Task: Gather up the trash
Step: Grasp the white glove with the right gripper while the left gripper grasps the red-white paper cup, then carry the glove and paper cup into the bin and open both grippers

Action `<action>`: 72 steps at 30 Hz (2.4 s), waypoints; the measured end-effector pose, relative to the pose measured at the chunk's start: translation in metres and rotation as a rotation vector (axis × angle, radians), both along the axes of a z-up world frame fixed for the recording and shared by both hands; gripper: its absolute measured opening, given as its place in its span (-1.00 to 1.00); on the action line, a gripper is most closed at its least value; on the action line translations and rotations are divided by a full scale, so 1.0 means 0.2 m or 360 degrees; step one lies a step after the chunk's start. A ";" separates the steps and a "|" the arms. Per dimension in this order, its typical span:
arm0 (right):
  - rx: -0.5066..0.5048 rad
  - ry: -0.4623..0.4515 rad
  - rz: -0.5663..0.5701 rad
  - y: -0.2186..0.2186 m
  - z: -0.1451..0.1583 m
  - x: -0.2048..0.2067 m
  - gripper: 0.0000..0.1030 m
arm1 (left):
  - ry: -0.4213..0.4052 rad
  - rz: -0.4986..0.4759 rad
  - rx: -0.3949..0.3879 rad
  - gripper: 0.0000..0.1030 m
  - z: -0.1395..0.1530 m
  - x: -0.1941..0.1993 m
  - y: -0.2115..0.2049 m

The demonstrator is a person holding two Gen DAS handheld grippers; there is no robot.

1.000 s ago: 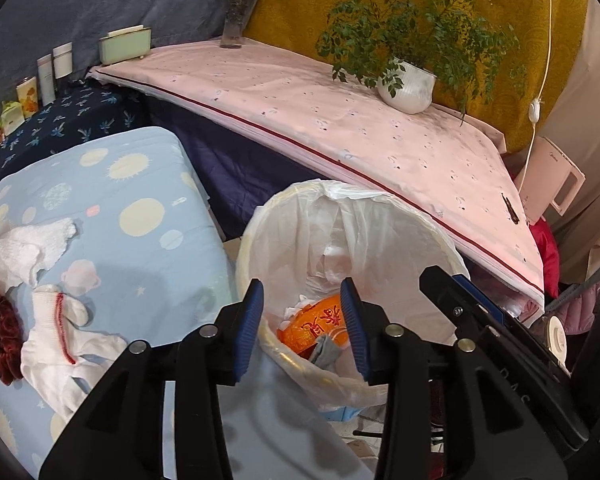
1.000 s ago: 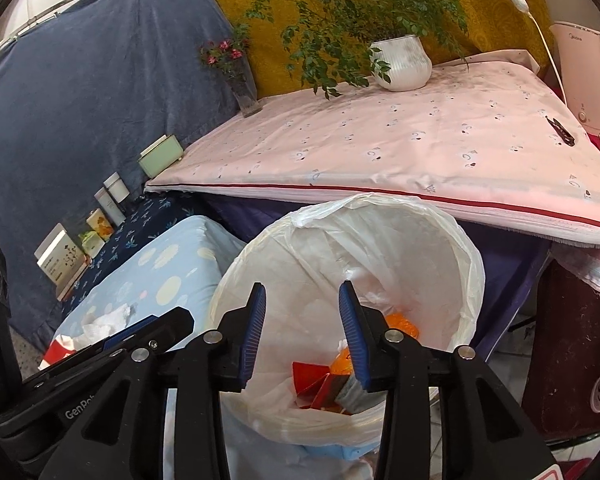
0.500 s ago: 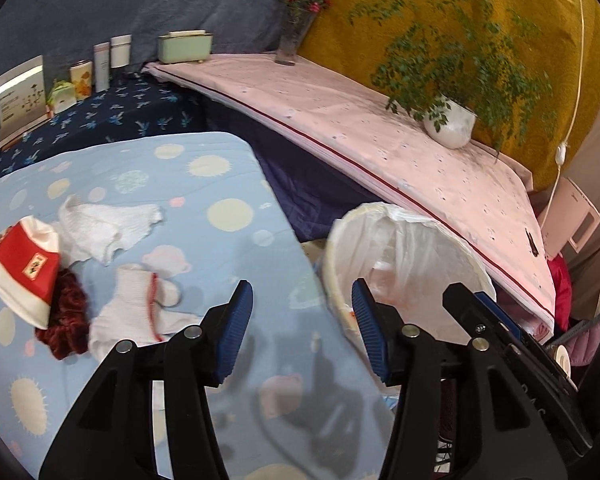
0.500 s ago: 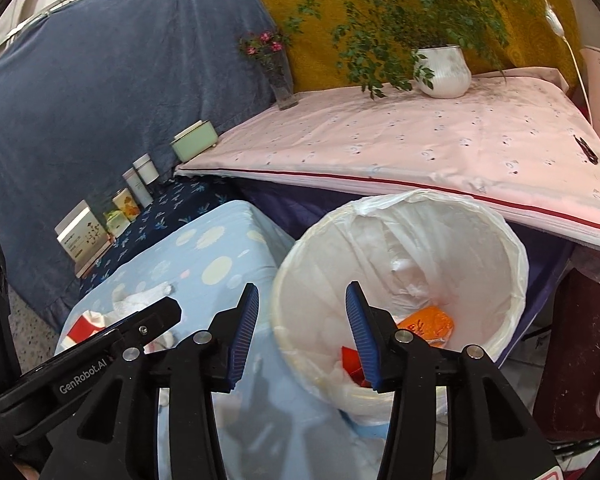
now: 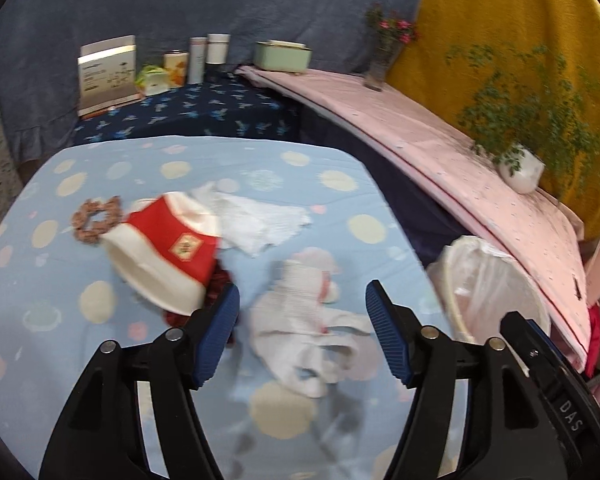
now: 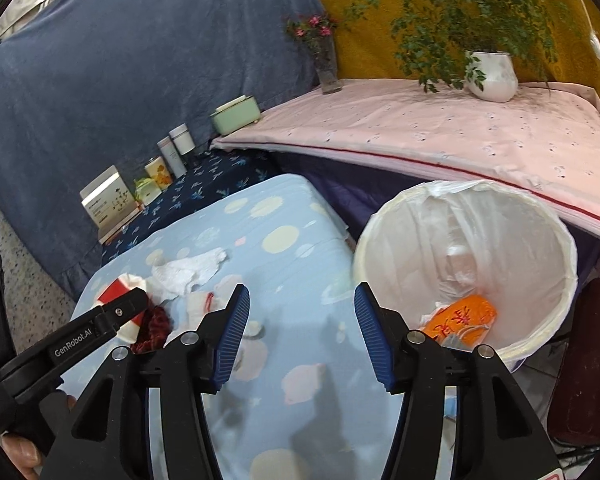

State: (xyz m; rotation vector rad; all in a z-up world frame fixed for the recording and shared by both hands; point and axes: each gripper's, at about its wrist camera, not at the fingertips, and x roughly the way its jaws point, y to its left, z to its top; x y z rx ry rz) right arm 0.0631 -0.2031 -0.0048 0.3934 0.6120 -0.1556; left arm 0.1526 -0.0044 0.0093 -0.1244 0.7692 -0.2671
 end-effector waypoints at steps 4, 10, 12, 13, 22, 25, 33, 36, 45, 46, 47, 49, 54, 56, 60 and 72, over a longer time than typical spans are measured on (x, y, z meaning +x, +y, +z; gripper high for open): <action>-0.0007 0.0043 0.0067 0.11 -0.04 0.05 0.05 | 0.0017 0.0113 0.0043 0.33 -0.04 0.02 0.16; -0.0010 0.0100 0.0148 0.28 -0.11 0.12 0.16 | 0.0056 0.0237 0.0043 0.41 -0.10 0.06 0.37; -0.0016 0.0121 0.0173 0.32 -0.13 0.15 0.17 | 0.0058 0.0274 0.0040 0.56 -0.12 0.08 0.43; -0.0016 0.0132 0.0187 0.34 -0.14 0.17 0.19 | 0.0053 0.0292 0.0041 0.62 -0.12 0.09 0.45; -0.0040 0.0207 0.0259 0.48 -0.23 0.32 0.30 | 0.0090 0.0316 -0.0006 0.70 -0.16 0.23 0.53; -0.0037 0.0232 0.0263 0.49 -0.27 0.38 0.31 | 0.0102 0.0303 -0.0016 0.70 -0.18 0.28 0.52; -0.0035 0.0309 0.0271 0.53 -0.36 0.52 0.33 | 0.0120 0.0204 -0.0009 0.28 -0.22 0.37 0.48; -0.0051 0.0335 0.0265 0.54 -0.39 0.56 0.33 | 0.0100 0.0193 0.0008 0.16 -0.23 0.36 0.47; -0.0173 0.0393 0.0282 0.59 -0.40 0.57 -0.55 | 0.0050 0.0125 0.0021 -0.23 -0.17 0.31 0.45; -0.0164 0.0398 0.0290 0.59 -0.40 0.56 -0.74 | 0.0045 0.0124 0.0020 -0.23 -0.16 0.30 0.45; -0.0150 0.0401 0.0299 0.58 -0.39 0.56 -0.78 | 0.0041 0.0119 0.0019 -0.23 -0.16 0.29 0.44; -0.0118 0.0398 0.0307 0.57 -0.38 0.53 -0.82 | 0.0030 0.0113 0.0020 -0.23 -0.14 0.26 0.43; -0.0104 0.0314 0.0299 0.54 -0.27 0.44 -0.83 | 0.0006 0.0095 0.0016 -0.23 -0.08 0.20 0.39; -0.0121 0.0273 0.0289 0.53 -0.22 0.41 -0.84 | -0.0004 0.0083 0.0010 -0.23 -0.05 0.17 0.37; -0.0143 0.0179 0.0256 0.46 -0.10 0.34 -0.84 | -0.0019 0.0051 -0.0011 -0.23 0.01 0.12 0.31; -0.0109 0.0004 0.0053 0.11 0.11 0.11 -0.84 | -0.0089 -0.0112 -0.0023 -0.23 0.15 -0.03 0.00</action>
